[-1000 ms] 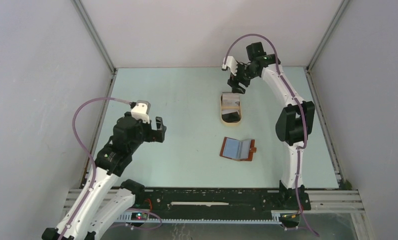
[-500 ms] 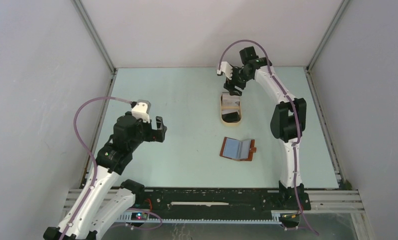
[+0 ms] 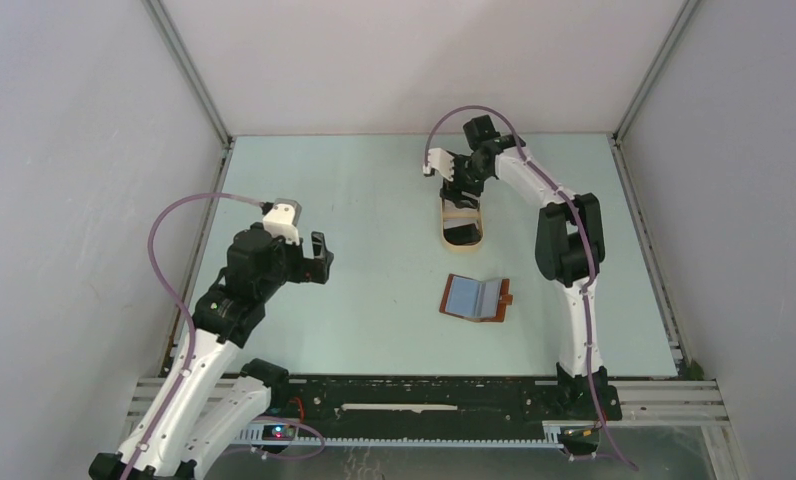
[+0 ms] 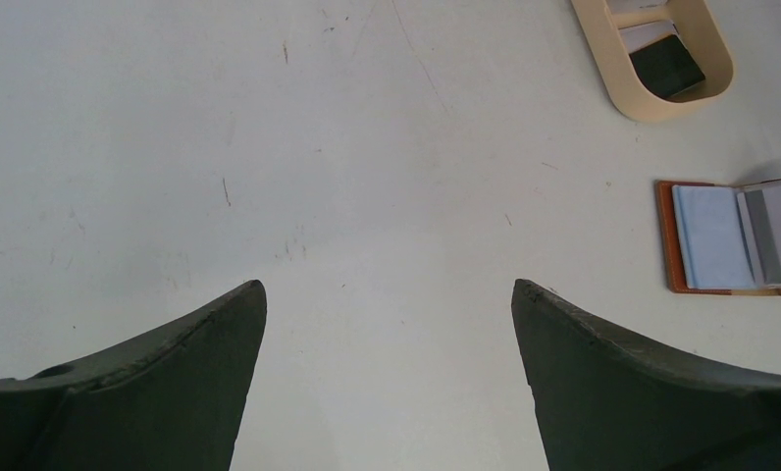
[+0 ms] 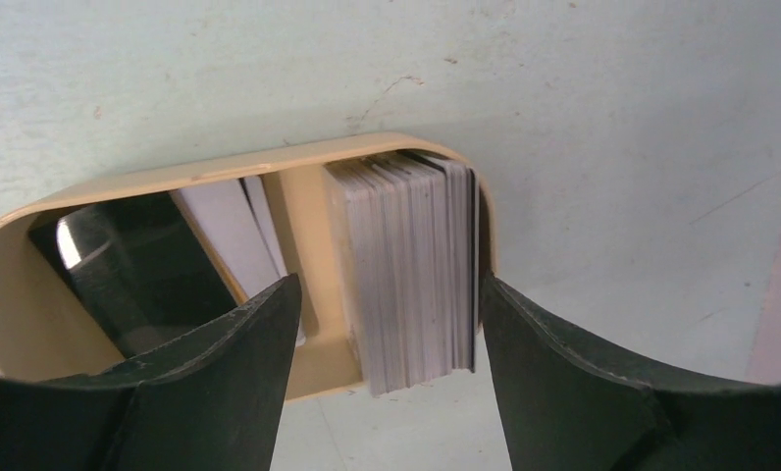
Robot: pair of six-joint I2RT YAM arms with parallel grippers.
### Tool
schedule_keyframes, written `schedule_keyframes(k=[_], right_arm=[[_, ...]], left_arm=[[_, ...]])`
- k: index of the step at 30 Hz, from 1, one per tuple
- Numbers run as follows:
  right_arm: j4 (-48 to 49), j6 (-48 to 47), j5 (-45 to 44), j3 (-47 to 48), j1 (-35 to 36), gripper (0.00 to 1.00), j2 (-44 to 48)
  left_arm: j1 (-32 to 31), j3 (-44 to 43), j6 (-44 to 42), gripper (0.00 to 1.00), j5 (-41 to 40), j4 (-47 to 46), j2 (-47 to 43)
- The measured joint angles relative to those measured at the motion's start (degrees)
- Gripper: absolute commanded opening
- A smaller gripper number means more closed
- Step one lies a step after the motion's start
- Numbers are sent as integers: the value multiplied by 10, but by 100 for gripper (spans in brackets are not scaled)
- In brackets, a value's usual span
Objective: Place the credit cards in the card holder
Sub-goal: Pick up the credit card from the storage box.
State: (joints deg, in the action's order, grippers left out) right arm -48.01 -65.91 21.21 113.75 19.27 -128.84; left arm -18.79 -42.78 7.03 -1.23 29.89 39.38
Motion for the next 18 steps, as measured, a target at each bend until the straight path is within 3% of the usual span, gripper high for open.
schedule_keyframes(k=[18], right_arm=[[118, -3, -81, -82, 19, 68, 0]], left_arm=[[5, 0, 0, 100, 15, -1, 3]])
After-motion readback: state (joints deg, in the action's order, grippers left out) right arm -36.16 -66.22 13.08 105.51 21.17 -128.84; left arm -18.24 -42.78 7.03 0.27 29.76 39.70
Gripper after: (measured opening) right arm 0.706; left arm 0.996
